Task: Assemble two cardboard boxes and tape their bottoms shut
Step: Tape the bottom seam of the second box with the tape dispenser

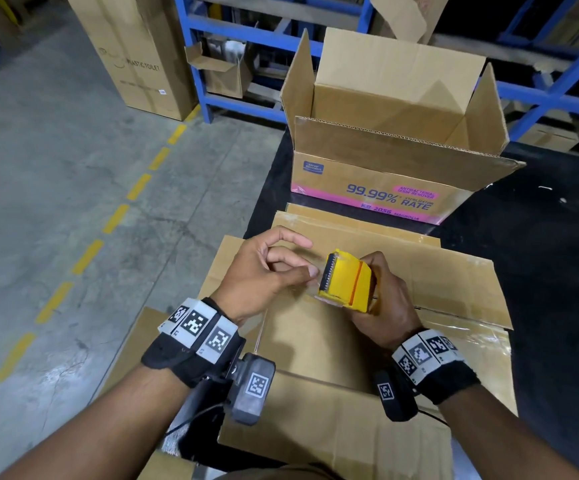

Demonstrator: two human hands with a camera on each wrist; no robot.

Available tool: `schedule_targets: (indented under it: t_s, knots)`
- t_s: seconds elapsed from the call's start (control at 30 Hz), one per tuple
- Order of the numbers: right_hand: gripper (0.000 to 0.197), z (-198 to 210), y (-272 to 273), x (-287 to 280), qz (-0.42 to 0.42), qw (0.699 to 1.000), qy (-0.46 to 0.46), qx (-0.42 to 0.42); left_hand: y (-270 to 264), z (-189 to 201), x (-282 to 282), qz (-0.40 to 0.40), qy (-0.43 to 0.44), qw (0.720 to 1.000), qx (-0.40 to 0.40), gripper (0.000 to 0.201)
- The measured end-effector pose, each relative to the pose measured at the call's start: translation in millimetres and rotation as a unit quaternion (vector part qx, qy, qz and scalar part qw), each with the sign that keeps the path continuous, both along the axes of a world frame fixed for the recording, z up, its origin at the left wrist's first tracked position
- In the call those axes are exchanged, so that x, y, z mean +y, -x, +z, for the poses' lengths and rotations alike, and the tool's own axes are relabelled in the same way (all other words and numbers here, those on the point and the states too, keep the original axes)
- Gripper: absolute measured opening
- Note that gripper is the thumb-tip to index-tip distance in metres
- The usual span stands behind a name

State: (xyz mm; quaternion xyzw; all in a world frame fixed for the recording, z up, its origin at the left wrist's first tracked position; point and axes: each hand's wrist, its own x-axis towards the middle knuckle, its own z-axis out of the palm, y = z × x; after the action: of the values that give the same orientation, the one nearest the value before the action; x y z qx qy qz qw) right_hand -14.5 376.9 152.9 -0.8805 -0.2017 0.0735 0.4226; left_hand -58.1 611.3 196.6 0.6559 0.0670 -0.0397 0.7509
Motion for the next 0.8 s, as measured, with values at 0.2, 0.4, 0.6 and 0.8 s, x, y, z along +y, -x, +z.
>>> schedule_targets:
  t_s: [0.2, 0.4, 0.6, 0.8]
  knots:
    - [0.073, 10.8, -7.7, -5.4, 0.064, 0.992, 0.101, -0.045, -3.1, -15.1, 11.6, 0.003, -0.052, 0.999, 0.007, 0.030]
    - [0.081, 9.4, -18.9, 2.3, 0.096, 0.986, 0.135, -0.032, -9.8, -37.0, 17.1, 0.027, -0.045, 0.997, 0.049, 0.029]
    - [0.088, 15.5, -34.6, 18.3, 0.113, 0.978, 0.174, 0.005, -29.5, -48.2, 33.4, 0.021, -0.109, 0.992, 0.057, 0.035]
    - [0.091, 25.3, -47.3, 34.1, 0.147, 0.960, 0.237, -0.014, -39.6, -43.5, 54.4, 0.015, -0.123, 0.990, 0.070, 0.031]
